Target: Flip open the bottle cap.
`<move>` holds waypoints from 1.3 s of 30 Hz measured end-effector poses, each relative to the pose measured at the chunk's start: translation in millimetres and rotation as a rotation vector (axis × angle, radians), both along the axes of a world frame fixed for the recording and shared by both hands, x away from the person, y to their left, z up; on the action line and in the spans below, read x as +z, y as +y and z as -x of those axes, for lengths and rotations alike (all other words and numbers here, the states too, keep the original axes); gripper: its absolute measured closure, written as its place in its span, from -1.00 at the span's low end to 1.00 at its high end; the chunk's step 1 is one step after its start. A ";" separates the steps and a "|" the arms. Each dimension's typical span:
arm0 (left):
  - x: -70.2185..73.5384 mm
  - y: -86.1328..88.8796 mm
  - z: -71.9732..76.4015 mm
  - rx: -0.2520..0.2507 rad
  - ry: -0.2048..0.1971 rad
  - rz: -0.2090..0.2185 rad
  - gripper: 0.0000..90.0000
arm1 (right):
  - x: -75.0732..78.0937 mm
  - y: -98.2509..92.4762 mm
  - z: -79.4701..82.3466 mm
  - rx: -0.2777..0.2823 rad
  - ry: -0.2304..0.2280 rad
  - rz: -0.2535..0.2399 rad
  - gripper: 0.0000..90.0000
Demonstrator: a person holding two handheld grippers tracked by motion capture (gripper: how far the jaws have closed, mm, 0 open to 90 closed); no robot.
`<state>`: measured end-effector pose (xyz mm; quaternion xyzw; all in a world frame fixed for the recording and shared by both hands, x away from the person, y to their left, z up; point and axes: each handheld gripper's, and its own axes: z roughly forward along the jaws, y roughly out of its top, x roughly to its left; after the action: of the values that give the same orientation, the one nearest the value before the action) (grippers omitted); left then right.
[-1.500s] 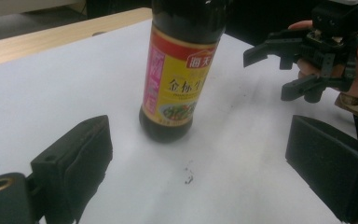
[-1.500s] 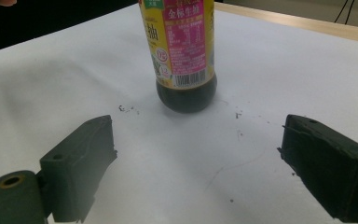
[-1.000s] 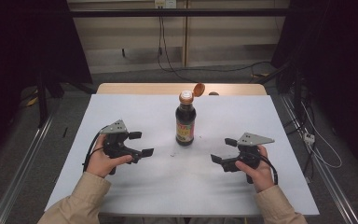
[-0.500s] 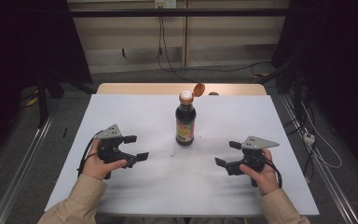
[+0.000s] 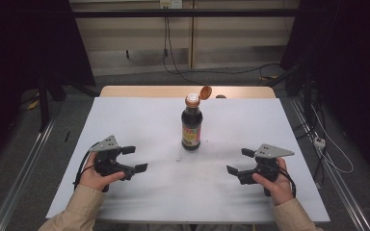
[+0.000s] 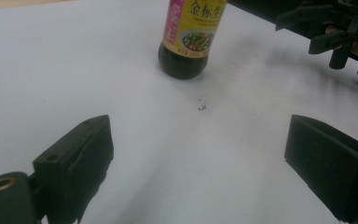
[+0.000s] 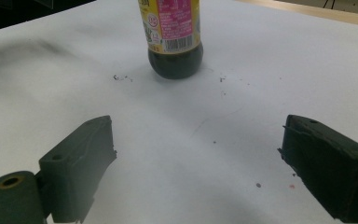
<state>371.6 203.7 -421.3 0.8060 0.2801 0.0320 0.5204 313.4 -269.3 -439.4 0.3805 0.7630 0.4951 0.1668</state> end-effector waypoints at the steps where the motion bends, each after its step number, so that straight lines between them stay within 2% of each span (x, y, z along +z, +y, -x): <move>1: -0.4 0.9 0.5 0.000 -0.002 -0.003 -0.83 | -0.2 -0.8 0.5 0.000 0.000 0.000 -0.80; 9: -2.1 7.3 5.6 0.014 0.000 0.001 -0.83 | -1.2 -3.2 4.7 0.000 -0.004 0.013 -0.80; 25: -8.3 14.2 12.8 0.019 -0.014 -0.021 -0.83 | -3.9 -11.6 15.5 -0.002 -0.008 0.053 -0.80; 33: -9.2 19.4 16.5 0.030 -0.025 -0.044 -0.82 | -4.8 -16.6 19.9 -0.013 -0.008 0.049 -0.80; 39: -10.8 25.3 19.0 0.043 -0.027 -0.046 -0.82 | -6.4 -19.6 23.7 -0.019 -0.006 0.053 -0.80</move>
<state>352.6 228.9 -432.1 0.8112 0.2895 0.0605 0.5045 289.7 -289.0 -445.8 0.3816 0.7718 0.4743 0.1837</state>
